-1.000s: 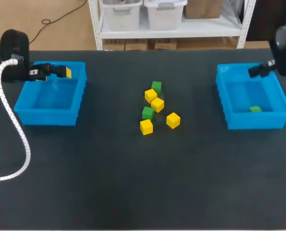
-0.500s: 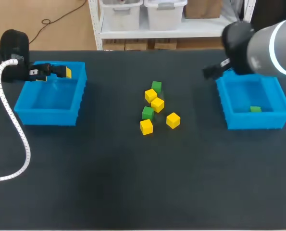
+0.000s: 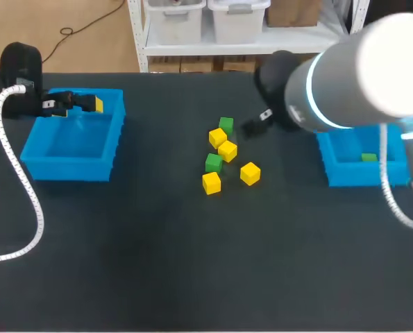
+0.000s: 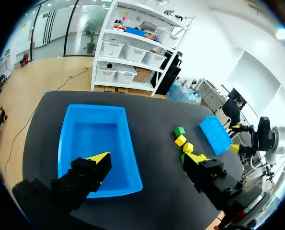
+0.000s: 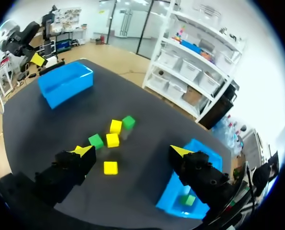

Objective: Put the green cubes in the right bin and the yellow cubes in the left bin.

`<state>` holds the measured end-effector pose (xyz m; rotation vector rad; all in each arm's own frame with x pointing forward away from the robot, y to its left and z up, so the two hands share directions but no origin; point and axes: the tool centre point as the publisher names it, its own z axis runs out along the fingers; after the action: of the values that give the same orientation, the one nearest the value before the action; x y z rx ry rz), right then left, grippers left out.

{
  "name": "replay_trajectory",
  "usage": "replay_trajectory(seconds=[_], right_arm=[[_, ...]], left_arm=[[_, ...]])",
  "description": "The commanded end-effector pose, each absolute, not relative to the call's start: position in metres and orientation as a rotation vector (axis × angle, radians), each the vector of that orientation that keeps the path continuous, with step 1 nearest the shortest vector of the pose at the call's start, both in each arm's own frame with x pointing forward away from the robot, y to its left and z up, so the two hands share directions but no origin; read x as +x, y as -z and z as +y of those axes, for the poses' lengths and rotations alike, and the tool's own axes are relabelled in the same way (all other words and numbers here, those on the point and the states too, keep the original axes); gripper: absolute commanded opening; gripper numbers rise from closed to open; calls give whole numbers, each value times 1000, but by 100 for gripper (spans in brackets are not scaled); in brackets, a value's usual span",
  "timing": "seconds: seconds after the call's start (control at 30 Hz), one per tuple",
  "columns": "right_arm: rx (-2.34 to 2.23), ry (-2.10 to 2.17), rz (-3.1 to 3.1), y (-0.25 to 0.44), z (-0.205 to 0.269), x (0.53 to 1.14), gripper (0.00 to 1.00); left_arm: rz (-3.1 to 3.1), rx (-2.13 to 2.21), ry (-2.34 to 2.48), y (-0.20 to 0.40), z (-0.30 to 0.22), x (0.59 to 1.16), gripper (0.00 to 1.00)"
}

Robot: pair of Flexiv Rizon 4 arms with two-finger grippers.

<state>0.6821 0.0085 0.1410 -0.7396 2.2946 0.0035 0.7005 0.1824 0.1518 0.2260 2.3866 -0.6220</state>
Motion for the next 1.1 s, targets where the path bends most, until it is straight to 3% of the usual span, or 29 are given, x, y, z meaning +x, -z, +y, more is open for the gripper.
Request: replay_trajectory(seconds=[0.03, 0.47, 0.73, 1.1], right_arm=[[-627, 34, 2420, -136, 27, 670, 100], [-161, -133, 2656, -93, 95, 627, 100], [110, -174, 2717, -72, 120, 643, 100], [55, -213, 2728, -61, 126, 668, 100]], left_arm=[[2376, 231, 634, -150, 184, 700, 100], [2376, 231, 634, -150, 184, 700, 100], [2376, 231, 634, -150, 184, 700, 100], [2376, 231, 634, -150, 184, 700, 100]])
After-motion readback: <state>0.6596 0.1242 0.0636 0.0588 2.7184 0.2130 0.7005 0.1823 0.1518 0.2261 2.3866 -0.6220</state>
